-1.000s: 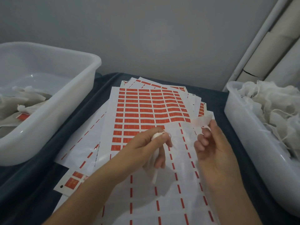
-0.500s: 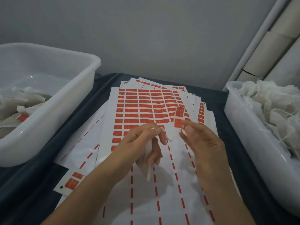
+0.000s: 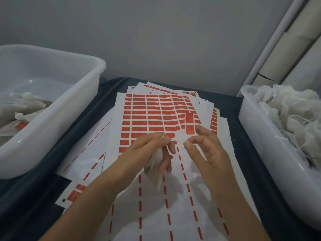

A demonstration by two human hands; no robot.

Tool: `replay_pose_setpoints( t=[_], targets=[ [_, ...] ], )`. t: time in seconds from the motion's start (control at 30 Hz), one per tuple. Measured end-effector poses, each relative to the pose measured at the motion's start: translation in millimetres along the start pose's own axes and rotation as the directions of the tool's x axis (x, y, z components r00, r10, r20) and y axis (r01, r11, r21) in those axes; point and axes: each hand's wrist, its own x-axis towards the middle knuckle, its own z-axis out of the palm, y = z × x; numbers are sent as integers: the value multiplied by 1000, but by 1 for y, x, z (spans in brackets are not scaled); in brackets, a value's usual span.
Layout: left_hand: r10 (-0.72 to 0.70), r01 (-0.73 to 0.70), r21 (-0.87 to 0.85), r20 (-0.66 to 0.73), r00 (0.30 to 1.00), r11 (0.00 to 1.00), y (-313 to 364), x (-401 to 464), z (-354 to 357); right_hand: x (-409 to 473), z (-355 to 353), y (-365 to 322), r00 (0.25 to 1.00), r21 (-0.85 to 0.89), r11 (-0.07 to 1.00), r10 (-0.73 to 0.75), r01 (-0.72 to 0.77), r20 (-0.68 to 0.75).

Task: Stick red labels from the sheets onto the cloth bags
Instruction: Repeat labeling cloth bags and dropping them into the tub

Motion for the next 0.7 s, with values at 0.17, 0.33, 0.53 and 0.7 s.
replay_pose_setpoints(
  t=[0.17,0.33,0.53,0.7],
  targets=[
    [-38,36,200,5,999,979,-8,6,-2,2,2,6,918,-347,890,-365,295,-156],
    [-12,28,208,-78,997,978,-13,5,2,4,4,6,897,-399,866,-399,300,-192],
    [-41,68,102,-249,968,993,-13,7,3,0,-8,-9,959,138,989,-6,47,-282],
    [44,4,159,-297,954,987,-13,5,6,-3,-5,-10,978,659,726,197,-194,71]
  ],
)
